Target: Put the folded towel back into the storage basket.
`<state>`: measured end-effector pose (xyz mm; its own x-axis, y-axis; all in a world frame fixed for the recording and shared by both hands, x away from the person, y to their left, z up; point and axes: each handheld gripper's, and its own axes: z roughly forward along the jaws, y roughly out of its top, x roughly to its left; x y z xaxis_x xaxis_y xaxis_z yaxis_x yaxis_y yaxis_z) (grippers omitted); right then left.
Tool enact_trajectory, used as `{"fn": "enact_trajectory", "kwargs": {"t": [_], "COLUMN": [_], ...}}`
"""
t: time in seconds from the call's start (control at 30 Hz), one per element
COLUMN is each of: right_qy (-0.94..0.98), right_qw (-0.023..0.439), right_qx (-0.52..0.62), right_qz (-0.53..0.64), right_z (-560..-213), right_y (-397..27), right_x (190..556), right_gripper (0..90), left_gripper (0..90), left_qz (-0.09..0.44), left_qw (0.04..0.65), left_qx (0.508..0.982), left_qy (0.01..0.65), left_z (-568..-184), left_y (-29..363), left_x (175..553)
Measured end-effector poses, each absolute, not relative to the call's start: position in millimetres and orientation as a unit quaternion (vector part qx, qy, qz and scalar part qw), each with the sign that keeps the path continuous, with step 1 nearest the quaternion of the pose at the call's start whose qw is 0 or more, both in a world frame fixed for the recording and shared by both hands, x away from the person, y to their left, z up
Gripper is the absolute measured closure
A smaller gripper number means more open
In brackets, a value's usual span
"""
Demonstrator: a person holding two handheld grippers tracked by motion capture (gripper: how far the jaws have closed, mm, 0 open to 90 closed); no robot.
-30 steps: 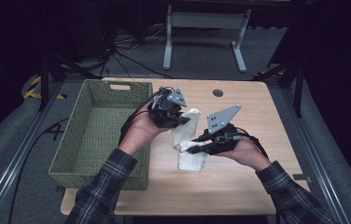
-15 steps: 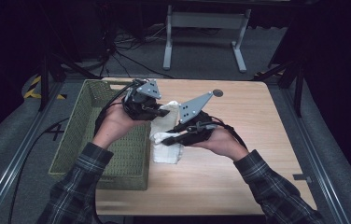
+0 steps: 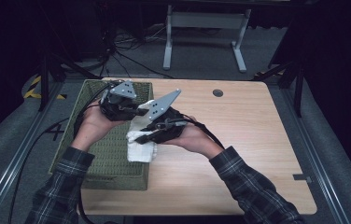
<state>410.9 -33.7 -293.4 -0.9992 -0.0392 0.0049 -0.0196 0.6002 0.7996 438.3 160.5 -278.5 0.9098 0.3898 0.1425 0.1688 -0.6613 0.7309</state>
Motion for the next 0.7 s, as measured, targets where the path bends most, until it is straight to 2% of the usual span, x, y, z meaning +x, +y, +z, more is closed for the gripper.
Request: {"fn": "enact_trajectory", "kwargs": {"t": [0.33, 0.7], "right_qy": [-0.897, -0.904], "right_qw": [0.020, 0.031], "right_qx": [0.017, -0.002], "right_qz": [-0.441, -0.427], "right_z": [-317, -353], "right_y": [5, 14], "right_x": [413, 413], "right_gripper": [78.5, 78.0], "left_gripper": [81.0, 80.9], "left_qz": [0.141, 0.117], "left_qw": [0.394, 0.398], "left_qx": [0.889, 0.889], "left_qy": [0.185, 0.195], "left_z": [-301, -333], "left_y": [190, 195], "left_x": [433, 434]}}
